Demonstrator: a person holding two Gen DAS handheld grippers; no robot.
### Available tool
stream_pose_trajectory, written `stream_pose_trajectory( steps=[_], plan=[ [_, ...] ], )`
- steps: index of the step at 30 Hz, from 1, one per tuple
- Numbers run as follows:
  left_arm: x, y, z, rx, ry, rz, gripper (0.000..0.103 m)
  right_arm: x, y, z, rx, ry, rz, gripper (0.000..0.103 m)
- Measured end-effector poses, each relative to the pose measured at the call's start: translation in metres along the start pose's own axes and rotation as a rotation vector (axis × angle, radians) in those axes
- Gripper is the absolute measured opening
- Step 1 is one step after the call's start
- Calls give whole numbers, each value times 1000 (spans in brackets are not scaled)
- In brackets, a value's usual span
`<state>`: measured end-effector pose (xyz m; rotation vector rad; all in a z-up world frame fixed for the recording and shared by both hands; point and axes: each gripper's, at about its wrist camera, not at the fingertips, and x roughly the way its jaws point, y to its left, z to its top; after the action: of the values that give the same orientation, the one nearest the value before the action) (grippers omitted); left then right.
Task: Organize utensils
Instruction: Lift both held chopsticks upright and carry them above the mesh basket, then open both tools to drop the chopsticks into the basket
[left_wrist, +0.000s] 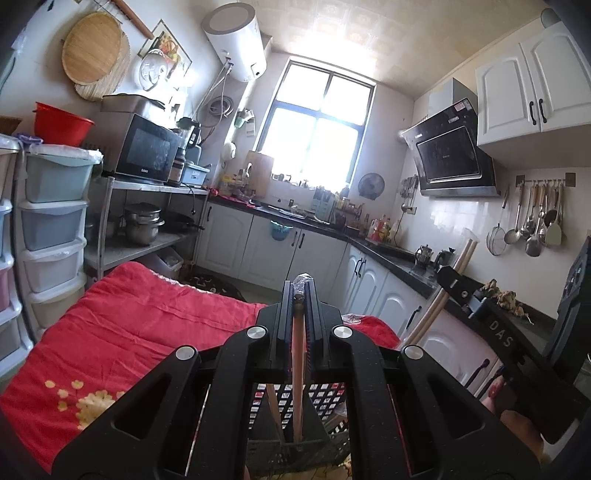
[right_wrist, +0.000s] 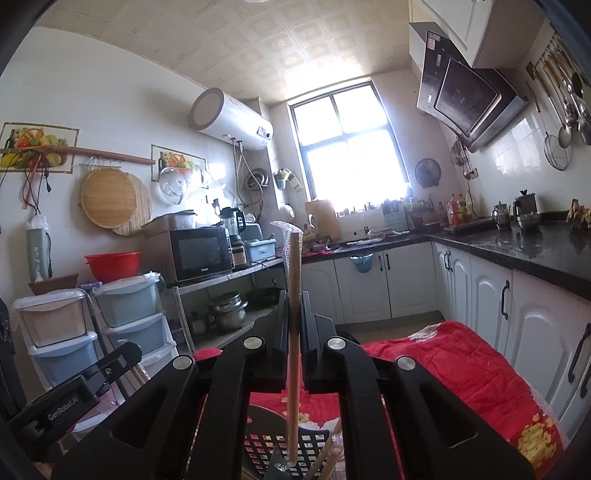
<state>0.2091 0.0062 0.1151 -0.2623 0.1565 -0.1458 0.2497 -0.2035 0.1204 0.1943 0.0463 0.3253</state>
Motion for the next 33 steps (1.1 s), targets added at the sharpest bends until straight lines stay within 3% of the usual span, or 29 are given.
stream_pose_trajectory(
  steps=[19,29,33],
  plan=[
    [7,6,-15,-4,16,-9,3,19,1,-43,3,70,-1,6],
    [13,13,-24,-16,60,-12,3,17,-4,-49,27,113,8,6],
    [14,16,-25,-14,79,-13,3,14,-9,-48,53,139,5,14]
  ],
)
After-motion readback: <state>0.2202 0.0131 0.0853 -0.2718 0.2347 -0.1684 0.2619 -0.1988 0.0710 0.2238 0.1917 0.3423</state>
